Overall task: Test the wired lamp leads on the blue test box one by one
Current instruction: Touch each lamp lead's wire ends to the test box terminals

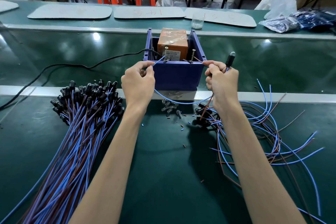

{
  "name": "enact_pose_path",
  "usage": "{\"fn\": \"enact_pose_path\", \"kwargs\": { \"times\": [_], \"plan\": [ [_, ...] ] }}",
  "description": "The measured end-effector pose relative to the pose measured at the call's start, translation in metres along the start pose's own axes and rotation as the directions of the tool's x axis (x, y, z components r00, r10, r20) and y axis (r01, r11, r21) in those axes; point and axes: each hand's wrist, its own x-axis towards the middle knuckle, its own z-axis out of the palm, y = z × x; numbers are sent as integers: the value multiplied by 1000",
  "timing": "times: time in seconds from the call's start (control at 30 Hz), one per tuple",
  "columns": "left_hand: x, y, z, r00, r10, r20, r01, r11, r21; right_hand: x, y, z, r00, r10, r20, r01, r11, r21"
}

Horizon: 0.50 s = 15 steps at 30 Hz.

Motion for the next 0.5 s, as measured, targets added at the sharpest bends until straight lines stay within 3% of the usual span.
{"fn": "enact_pose_path", "kwargs": {
  "times": [0.5],
  "plan": [
    [-3, -1, -3, 1000, 18, -9, -18, 1000, -4, -3, -2, 0, 1000, 2, 4, -2, 1000, -14]
  ]
}}
